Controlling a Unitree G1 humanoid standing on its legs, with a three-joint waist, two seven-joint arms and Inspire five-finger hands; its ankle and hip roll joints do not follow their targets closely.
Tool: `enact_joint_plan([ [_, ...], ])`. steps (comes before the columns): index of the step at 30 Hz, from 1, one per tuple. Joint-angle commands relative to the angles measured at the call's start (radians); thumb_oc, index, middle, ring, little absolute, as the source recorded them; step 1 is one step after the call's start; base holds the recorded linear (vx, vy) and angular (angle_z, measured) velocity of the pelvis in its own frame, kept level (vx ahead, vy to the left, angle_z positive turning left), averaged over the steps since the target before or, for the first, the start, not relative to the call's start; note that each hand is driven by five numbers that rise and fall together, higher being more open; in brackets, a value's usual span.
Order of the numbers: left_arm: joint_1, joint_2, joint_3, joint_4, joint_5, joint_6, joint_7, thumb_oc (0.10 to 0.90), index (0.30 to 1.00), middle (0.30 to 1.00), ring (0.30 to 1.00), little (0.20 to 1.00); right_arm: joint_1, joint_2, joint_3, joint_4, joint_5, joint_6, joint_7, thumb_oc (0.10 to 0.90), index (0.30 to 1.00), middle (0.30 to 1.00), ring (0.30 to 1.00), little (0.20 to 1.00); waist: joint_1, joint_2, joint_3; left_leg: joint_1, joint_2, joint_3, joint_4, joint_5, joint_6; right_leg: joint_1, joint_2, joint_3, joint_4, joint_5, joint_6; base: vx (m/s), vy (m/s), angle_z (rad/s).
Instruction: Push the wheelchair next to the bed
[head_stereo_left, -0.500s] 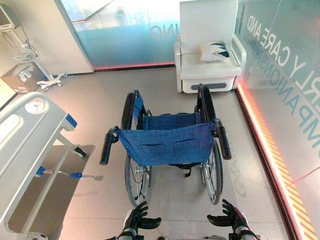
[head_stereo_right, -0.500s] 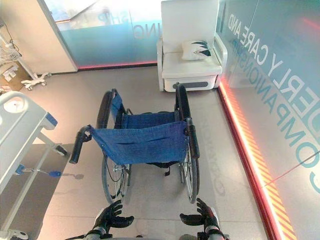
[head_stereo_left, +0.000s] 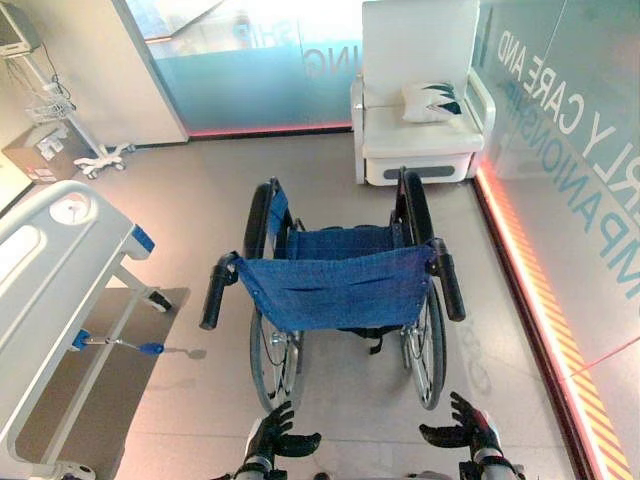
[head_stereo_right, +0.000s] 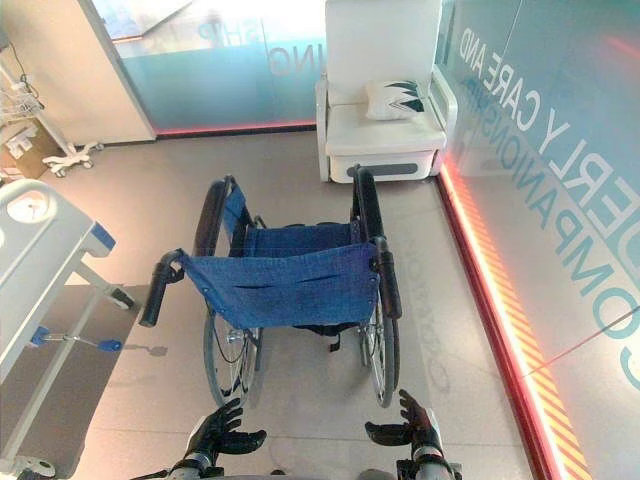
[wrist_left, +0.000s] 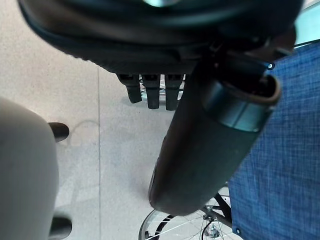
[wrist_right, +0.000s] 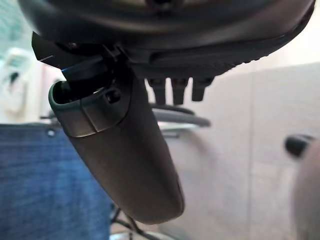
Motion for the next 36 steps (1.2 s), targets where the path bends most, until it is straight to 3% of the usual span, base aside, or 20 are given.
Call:
enact_joint_plan([
  [1,-0.045,0.074,0.118,-0.140,-0.074,-0.026,0.079,0.800,0.900,0.900,0.900,0.900,-0.099,-0.060,0.009,-0.127,-0.003,-0.010,-0.085,0.800,0.900,0.900,0.900,0.900,0.003,-0.060,0.014,0.011,-0.108,-0.017,-0.017,-0.034,0.042,0.130,0.007,-0.015,-0.202,0.138,0.024,0.00,0.000,0.00],
  [10,-0.086,0.183,0.272,-0.279,-0.097,-0.046,0.225,0.800,0.900,0.900,0.900,0.900,-0.167,-0.202,-0.144,-0.236,0.115,0.003,-0.093,0.800,0.900,0.900,0.900,0.900,0.007,-0.054,0.002,0.024,-0.106,-0.013,-0.026,-0.029,0.038,0.143,0.006,-0.011,-0.209,0.137,0.022,-0.01,0.001,0.03],
  [12,-0.105,0.247,0.339,-0.324,-0.091,-0.043,0.268,0.800,0.900,0.900,0.900,0.900,-0.194,-0.262,-0.198,-0.294,0.163,0.018,-0.080,0.800,0.900,0.900,0.900,0.900,0.006,-0.053,-0.002,0.027,-0.106,-0.013,-0.030,-0.028,0.035,0.146,0.005,-0.009,-0.210,0.135,0.022,0.00,0.032,0.02],
  [18,-0.148,0.361,0.407,-0.414,-0.067,-0.023,0.337,0.800,0.900,0.900,0.900,0.900,-0.254,-0.348,-0.237,-0.397,0.180,0.045,-0.112,0.800,0.900,0.900,0.900,0.900,0.002,-0.050,-0.006,0.026,-0.109,-0.014,-0.035,-0.026,0.032,0.145,0.004,-0.006,-0.214,0.132,0.023,-0.02,0.030,0.01],
  [19,-0.169,0.394,0.417,-0.445,-0.080,0.004,0.365,0.800,0.900,0.900,0.900,0.900,-0.275,-0.370,-0.239,-0.430,0.175,0.057,-0.126,0.800,0.900,0.900,0.900,0.900,0.001,-0.050,-0.004,0.025,-0.109,-0.014,-0.035,-0.026,0.032,0.144,0.003,-0.005,-0.215,0.131,0.023,-0.04,0.045,0.00],
  [25,-0.237,0.477,0.454,-0.584,-0.103,-0.031,0.473,0.800,0.900,0.900,0.900,0.900,-0.347,-0.410,-0.240,-0.567,0.198,0.073,-0.134,0.800,0.900,0.900,0.900,0.900,-0.001,-0.056,-0.003,0.021,-0.111,-0.016,-0.036,-0.025,0.037,0.142,0.008,-0.001,-0.216,0.126,0.023,-0.03,0.013,0.03],
  [28,-0.244,0.483,0.471,-0.672,-0.156,-0.046,0.427,0.800,0.900,0.900,0.900,0.900,-0.346,-0.410,-0.252,-0.651,0.210,0.074,-0.103,0.800,0.900,0.900,0.900,0.900,-0.001,-0.060,-0.004,0.020,-0.111,-0.017,-0.038,-0.025,0.039,0.143,0.011,-0.002,-0.218,0.126,0.023,0.00,0.000,0.00],
  [32,-0.246,0.461,0.469,-0.820,-0.282,-0.033,0.223,0.800,0.900,0.900,0.900,0.900,-0.342,-0.396,-0.262,-0.776,0.228,0.071,-0.014,0.800,0.900,0.900,0.900,0.900,-0.002,-0.064,-0.007,0.017,-0.110,-0.014,-0.038,-0.026,0.041,0.140,0.015,-0.002,-0.219,0.124,0.023,0.00,-0.004,0.01],
  [33,-0.241,0.453,0.456,-0.893,-0.310,-0.018,0.115,0.800,0.900,0.900,0.900,0.900,-0.334,-0.391,-0.268,-0.836,0.244,0.087,0.031,0.800,0.900,0.900,0.900,0.900,-0.002,-0.066,-0.006,0.015,-0.110,-0.013,-0.039,-0.025,0.042,0.137,0.016,-0.001,-0.219,0.125,0.024,0.00,0.000,0.00],
  [36,-0.210,0.437,0.452,-0.973,-0.357,-0.032,0.005,0.800,0.900,0.900,0.900,0.900,-0.305,-0.382,-0.285,-0.897,0.267,0.079,0.091,0.800,0.900,0.900,0.900,0.900,-0.001,-0.069,-0.008,0.011,-0.109,-0.012,-0.041,-0.024,0.044,0.132,0.020,0.002,-0.221,0.127,0.026,0.00,0.000,0.00],
])
